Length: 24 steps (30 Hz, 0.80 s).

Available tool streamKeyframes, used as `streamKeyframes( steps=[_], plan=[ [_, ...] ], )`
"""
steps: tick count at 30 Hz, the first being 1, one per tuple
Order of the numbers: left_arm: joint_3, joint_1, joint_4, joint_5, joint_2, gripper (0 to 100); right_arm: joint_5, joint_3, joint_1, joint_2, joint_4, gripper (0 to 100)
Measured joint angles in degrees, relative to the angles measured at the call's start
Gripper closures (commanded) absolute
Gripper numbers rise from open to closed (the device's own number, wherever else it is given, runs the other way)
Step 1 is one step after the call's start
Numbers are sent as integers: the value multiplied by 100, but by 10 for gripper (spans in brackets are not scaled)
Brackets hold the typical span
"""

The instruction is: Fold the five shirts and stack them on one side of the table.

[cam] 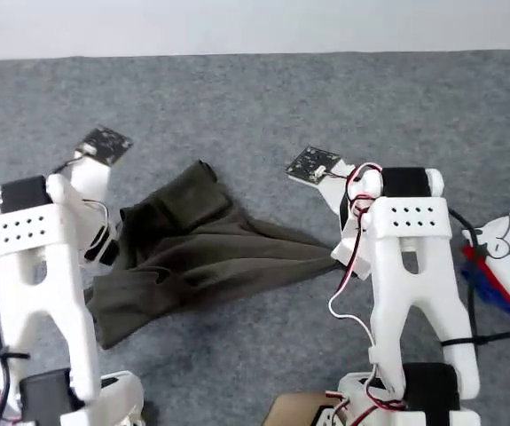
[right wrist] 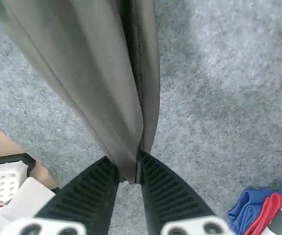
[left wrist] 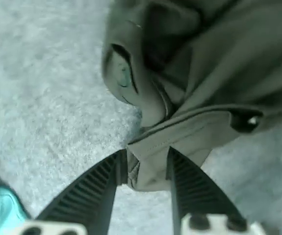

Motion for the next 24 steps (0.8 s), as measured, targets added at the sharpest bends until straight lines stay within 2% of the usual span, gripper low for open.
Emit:
streamKeyframes(
  steps=[7, 16, 24],
  plan=[
    [0, -9, 273, -993, 475, 804, -35, 0, 0, 0, 0, 988],
    [0, -563, 290, -2365, 1213, 803, -141, 0, 0, 0, 0, 988],
    [0, -853, -255, -2585, 1811, 803, -141, 0, 0, 0, 0, 988]
  ],
)
